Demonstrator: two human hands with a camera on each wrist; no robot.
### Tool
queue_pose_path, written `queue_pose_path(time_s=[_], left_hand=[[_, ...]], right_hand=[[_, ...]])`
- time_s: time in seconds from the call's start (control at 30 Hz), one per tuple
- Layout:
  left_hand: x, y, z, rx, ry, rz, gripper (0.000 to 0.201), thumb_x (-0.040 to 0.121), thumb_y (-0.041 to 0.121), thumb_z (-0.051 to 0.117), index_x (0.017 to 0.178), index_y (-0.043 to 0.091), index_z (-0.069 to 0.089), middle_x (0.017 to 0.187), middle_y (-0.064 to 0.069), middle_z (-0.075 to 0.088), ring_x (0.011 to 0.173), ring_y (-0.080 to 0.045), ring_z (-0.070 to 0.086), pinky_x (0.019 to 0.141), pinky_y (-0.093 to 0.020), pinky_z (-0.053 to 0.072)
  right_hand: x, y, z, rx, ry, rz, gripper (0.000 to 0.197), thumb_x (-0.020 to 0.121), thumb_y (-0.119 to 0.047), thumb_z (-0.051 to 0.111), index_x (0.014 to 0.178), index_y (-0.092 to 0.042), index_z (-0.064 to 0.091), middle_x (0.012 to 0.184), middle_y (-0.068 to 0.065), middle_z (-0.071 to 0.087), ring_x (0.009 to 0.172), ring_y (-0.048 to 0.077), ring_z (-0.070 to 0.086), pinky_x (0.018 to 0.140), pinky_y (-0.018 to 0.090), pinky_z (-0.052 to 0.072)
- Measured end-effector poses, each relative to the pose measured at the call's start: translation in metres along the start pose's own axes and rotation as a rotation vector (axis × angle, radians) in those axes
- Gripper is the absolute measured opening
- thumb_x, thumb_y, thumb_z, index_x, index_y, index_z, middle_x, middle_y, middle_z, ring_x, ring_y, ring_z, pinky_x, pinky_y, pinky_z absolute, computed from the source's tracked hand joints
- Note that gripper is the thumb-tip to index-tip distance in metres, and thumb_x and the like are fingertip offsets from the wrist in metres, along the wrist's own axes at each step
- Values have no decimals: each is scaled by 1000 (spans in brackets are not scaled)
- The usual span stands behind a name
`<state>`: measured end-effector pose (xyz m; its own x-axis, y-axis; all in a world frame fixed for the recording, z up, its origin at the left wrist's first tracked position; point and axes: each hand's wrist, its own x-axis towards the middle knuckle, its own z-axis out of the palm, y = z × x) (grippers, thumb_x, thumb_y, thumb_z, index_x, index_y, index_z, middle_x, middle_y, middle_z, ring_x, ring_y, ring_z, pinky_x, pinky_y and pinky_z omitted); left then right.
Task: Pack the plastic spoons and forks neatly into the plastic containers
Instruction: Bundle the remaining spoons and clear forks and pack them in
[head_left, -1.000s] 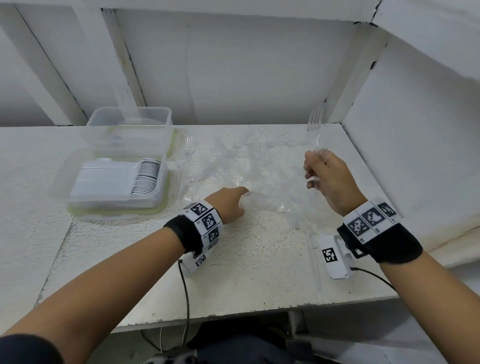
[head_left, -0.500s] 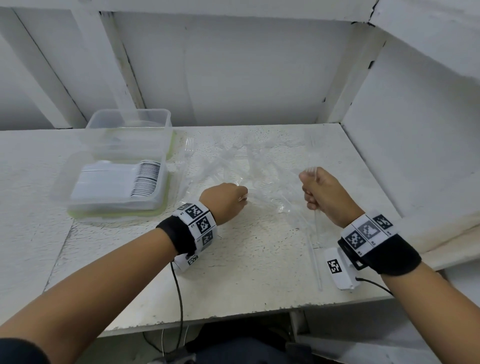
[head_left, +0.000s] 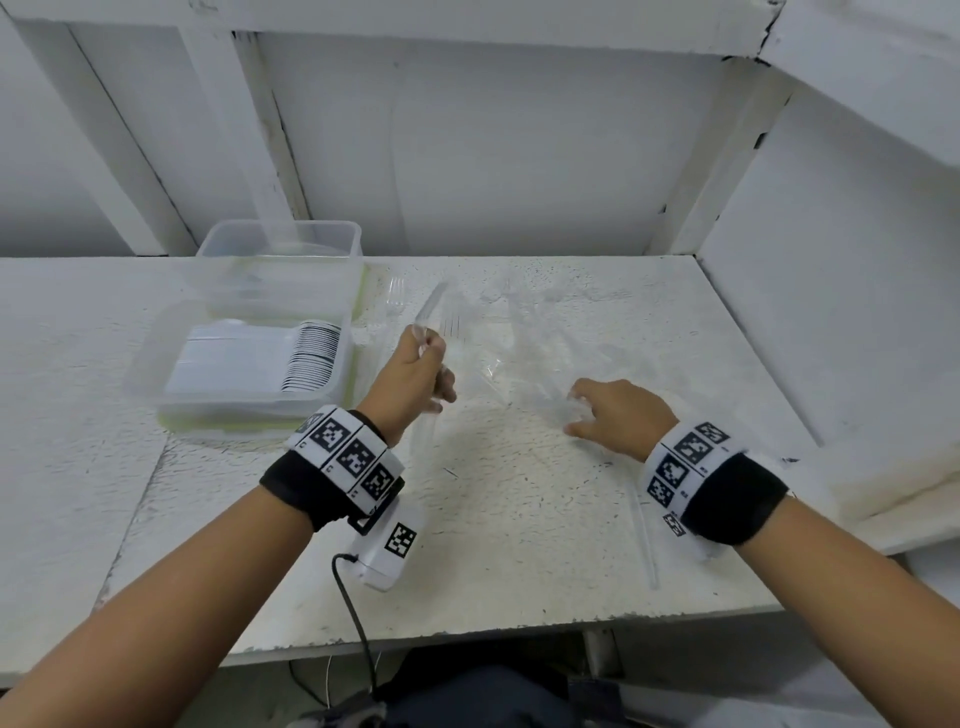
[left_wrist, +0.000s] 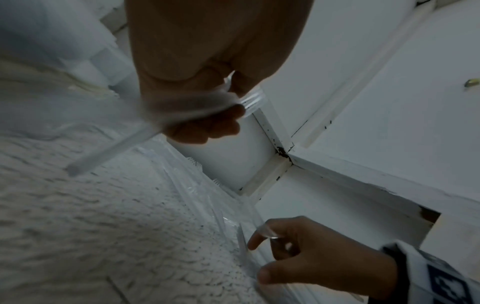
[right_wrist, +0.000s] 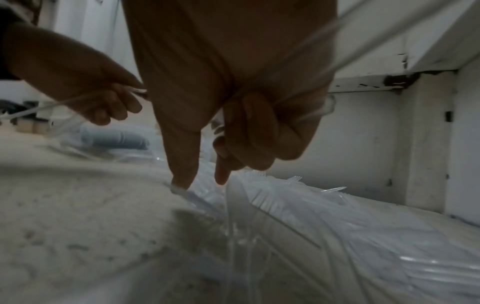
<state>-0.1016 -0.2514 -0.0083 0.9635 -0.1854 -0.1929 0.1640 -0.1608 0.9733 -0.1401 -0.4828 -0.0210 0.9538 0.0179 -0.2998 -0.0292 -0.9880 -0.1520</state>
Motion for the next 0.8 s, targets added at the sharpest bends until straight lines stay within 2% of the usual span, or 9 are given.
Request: queue_pose_path(time_s=[0.1,0.23,0.3,0.37,0.47,0.57,0.7,0.8], left_hand=[[0,-6,-6,10,37,-32,18,100,27,33,82,27,36,65,2,45,56,-13,44,56,-26,38],[-2,-11,-9,-3,74,-66,20,97,36,44,83,24,35,66,1,39,55,-12,35,51,-24,31],[-3,-11,-10,46,66,-72,22,92,37,53,87,22,37,67,1,38,55,-12,34,50,-24,30],[-4,-12,-9,96,50,-67,23,91,31,57,96,17,39,68,1,39,56,-12,35,49,-24,31],[-7,-13,-7,141,30,-74,15,93,20,54,99,15,41,68,0,40,56,-13,36,48,-24,31],[-10,-13,-6,165,-10,-89,9,94,18,50,97,14,43,67,0,41,55,-13,37,48,-23,32],[-13,-12,-7,178,-54,-111,7,94,18,50,90,17,45,69,-1,42,55,-13,38,48,-23,33],[-16,-14,-9,189,-63,-121,6,94,18,50,90,17,45,71,-1,43,56,-13,39,49,-23,34]], right_hand=[[8,-6,3,-112,-84,11,41,89,-37,59,124,-18,50,116,3,60,100,21,59,73,26,42],[14,-7,4,-45,-86,-5,16,90,-24,55,100,-14,60,107,4,63,85,16,54,68,25,39],[15,-8,4,-53,-76,-12,21,91,-24,52,107,-12,60,110,6,61,89,18,55,70,26,40],[16,-8,6,-69,-71,-2,34,90,-30,56,120,-14,54,119,5,57,103,21,56,80,29,45],[17,-7,9,-76,-59,16,46,88,-36,58,128,-15,49,126,5,52,112,23,54,89,32,45],[18,-6,10,-81,-50,26,45,89,-37,56,127,-14,49,125,6,52,111,23,54,88,32,44],[20,-8,10,-124,4,16,30,95,-29,46,116,-11,57,116,7,56,102,23,56,80,30,44],[21,-7,9,-59,35,28,32,92,-32,52,118,-14,52,118,5,57,103,22,57,82,31,45]])
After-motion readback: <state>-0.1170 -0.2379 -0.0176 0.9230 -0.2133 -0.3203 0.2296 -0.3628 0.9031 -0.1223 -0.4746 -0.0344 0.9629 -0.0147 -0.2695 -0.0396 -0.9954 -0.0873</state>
